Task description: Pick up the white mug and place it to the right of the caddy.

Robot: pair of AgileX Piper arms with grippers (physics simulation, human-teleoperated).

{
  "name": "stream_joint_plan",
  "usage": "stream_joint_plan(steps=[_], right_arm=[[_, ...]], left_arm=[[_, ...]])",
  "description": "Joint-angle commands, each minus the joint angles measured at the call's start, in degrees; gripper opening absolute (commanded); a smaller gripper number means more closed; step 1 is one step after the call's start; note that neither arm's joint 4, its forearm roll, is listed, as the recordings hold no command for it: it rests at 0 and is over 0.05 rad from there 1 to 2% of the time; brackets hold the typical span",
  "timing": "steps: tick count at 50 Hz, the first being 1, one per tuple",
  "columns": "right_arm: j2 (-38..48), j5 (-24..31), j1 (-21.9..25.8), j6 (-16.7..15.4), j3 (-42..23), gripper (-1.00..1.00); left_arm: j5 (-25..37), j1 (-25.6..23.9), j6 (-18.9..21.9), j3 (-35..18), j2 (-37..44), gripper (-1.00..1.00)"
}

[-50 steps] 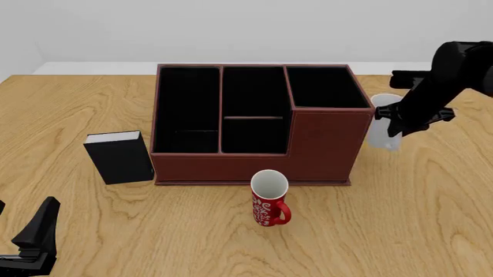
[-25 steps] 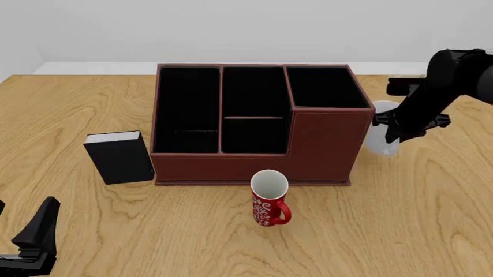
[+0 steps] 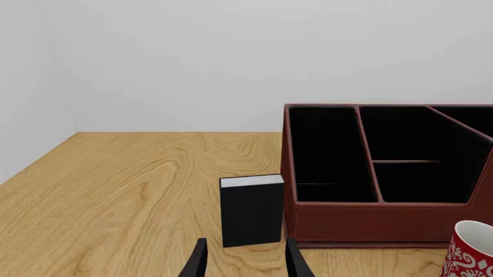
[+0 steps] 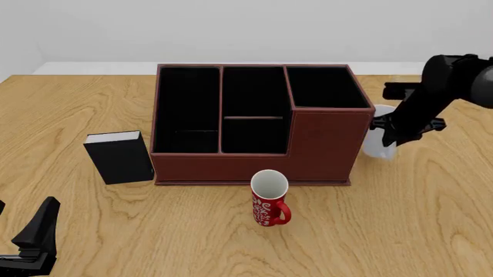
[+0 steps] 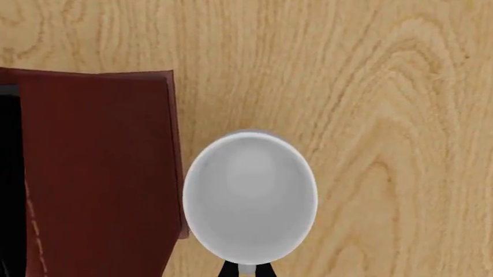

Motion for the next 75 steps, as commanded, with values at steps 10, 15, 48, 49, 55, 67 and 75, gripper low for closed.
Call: stream_joint_plan(steps=[10, 15, 48, 49, 55, 67, 75], right_arm=[[0.52, -0.77, -0.22, 0.23, 0.76, -1.0], [0.69, -1.06, -0.21, 0.21, 1.32, -1.0], [1.99, -4.01, -0.06, 0.72, 5.71, -1.0], [2.0, -3.98, -0.03, 0.73, 5.73, -1.0], [2.37, -4.09, -0.19, 0.69, 5.96, -1.0], [3.92, -4.94, -1.24, -0.12, 6.93, -1.0], [3.99, -4.95, -1.58, -0.45, 7.23, -1.0]], left_arm=[[0.0, 0.0, 0.0, 0.0, 0.0, 1.0], [0.0, 0.0, 0.0, 0.0, 0.0, 1.0], [0.0, 0.0, 0.0, 0.0, 0.0, 1.0], [0.0, 0.0, 0.0, 0.0, 0.0, 1.0], [0.0, 0.0, 0.0, 0.0, 0.0, 1.0], [0.0, 0.0, 0.0, 0.0, 0.0, 1.0], [0.0, 0.0, 0.0, 0.0, 0.0, 1.0]])
